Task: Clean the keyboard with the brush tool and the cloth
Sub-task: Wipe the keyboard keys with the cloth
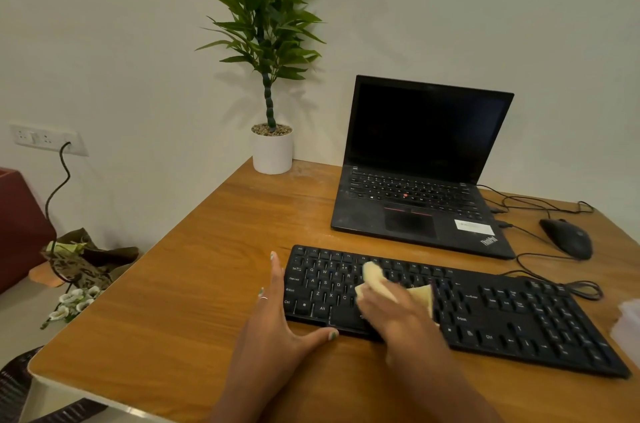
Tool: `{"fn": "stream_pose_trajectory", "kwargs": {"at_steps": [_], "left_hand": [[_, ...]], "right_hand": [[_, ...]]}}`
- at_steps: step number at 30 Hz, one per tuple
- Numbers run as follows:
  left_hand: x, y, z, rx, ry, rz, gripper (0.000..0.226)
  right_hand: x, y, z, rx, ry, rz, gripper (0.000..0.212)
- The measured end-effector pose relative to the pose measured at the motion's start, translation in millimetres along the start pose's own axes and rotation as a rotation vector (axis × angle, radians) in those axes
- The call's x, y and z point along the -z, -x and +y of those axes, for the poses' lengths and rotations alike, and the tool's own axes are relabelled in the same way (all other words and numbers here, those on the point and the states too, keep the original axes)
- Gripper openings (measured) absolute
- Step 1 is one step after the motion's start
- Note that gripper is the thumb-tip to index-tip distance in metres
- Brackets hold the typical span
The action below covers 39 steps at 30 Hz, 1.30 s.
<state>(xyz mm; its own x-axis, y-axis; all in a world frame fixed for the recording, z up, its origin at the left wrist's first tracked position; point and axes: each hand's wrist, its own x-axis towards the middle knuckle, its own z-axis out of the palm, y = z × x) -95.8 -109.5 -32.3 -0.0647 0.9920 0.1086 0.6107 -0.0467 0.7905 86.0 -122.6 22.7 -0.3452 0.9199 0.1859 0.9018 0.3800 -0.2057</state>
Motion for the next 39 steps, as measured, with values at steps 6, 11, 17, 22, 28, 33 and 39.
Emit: {"fn": "stream_pose_trajectory", "kwargs": {"at_steps": [6, 11, 17, 22, 28, 33, 39], "left_hand": [[1, 1, 1, 0.012, -0.013, -0.010, 0.136], [-1, 2, 8, 0.051, -0.030, -0.042, 0.137], [-3, 2, 12, 0.067, -0.170, -0.096, 0.133], [-2, -1, 14, -0.016, -0.430, -0.103, 0.118], [-9, -12, 32, -0.145, -0.676, -0.207, 0.121], [-21, -16, 44, -0.272, -0.731, -0.284, 0.111], [-26, -17, 41, -0.281, -0.690, -0.302, 0.102]], "right_hand": [[23, -11, 46, -0.190, 0.041, 0.076, 0.045], [10, -25, 27, -0.156, 0.011, 0.056, 0.050], [7, -37, 0, 0.097, -0.108, -0.108, 0.061], [27, -51, 57, -0.061, 0.105, -0.029, 0.054], [16, -50, 84, -0.155, 0.035, -0.035, 0.061], [11, -49, 86, -0.187, -0.109, -0.025, 0.052], [6, -58, 89, -0.212, -0.104, -0.008, 0.047]]}}
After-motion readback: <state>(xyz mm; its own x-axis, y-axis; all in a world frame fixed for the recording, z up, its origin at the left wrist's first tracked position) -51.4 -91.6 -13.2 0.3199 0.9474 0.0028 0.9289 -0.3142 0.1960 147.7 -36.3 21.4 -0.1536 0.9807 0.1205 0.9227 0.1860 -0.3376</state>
